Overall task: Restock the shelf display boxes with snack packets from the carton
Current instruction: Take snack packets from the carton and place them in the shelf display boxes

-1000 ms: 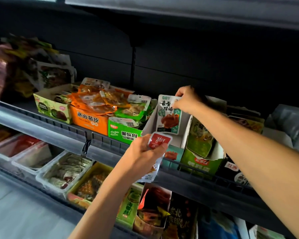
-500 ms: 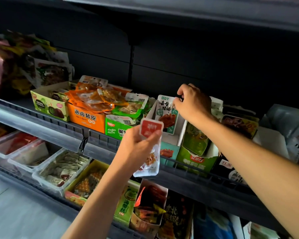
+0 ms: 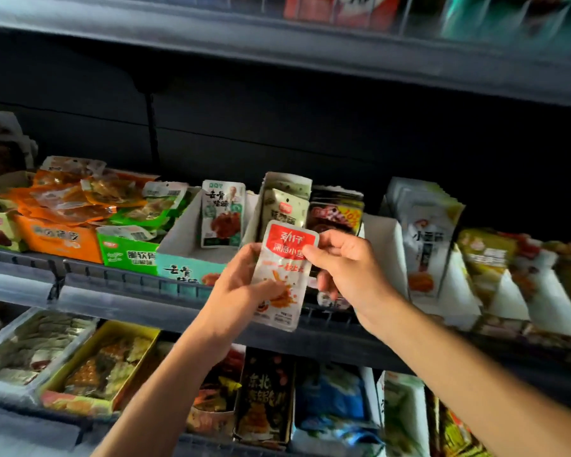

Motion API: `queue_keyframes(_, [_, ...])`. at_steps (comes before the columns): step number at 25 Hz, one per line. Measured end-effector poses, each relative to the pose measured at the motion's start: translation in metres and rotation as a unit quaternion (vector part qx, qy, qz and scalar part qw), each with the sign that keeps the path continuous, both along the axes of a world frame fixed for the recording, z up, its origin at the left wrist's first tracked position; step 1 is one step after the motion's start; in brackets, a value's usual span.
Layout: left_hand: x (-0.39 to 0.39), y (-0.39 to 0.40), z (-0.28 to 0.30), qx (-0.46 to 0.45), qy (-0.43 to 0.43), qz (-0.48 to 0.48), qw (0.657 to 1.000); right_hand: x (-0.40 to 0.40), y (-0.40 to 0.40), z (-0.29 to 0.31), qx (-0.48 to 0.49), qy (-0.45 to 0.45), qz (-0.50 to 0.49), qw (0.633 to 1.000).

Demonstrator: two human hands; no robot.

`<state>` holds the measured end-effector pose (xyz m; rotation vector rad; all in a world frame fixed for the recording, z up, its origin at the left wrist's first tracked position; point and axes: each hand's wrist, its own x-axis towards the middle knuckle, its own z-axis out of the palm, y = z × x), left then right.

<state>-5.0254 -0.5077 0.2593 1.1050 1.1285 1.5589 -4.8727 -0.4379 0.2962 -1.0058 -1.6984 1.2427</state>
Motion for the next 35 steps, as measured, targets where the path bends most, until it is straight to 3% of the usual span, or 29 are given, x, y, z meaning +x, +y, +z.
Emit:
queue_keyframes(6, [0.084, 0.003, -0.009, 0.042, 0.081, -0.062, 0.994, 0.091, -0.012, -0.013, -0.043, -0.022, -0.012, 0.999])
queue_keyframes(13, [0.179, 0.034, -0.009, 0.081, 0.252, -0.066, 0.962, 0.235, -0.007, 0.003, -0.029, 0.059, -0.195, 0.979])
queue_keyframes(17, [0.219, 0.061, -0.001, 0.137, 0.409, -0.049, 0.901, 0.321, 0.014, 0.011, 0.006, 0.054, -0.323, 0.945])
queue_keyframes(21, [0.262, 0.083, 0.007, 0.196, 0.579, -0.060, 0.789, 0.383, 0.047, 0.024, 0.039, 0.037, -0.427, 0.902])
queue_keyframes(25, [0.276, 0.114, 0.017, 0.188, 0.637, -0.090, 0.742, 0.419, 0.080, 0.041, 0.083, 0.014, -0.467, 0.880])
queue_keyframes(28, [0.290, 0.128, 0.017, 0.169, 0.700, -0.103, 0.686, 0.426, 0.117, 0.038, 0.106, -0.029, -0.441, 0.891])
queue_keyframes(32, [0.316, 0.145, 0.021, 0.223, 0.687, -0.077, 0.687, 0.417, 0.162, 0.036, 0.082, -0.120, -0.422, 0.895])
queue_keyframes(35, [0.333, 0.162, 0.023, 0.216, 0.688, -0.139, 0.678, 0.406, 0.180, 0.038, 0.055, -0.184, -0.362, 0.912])
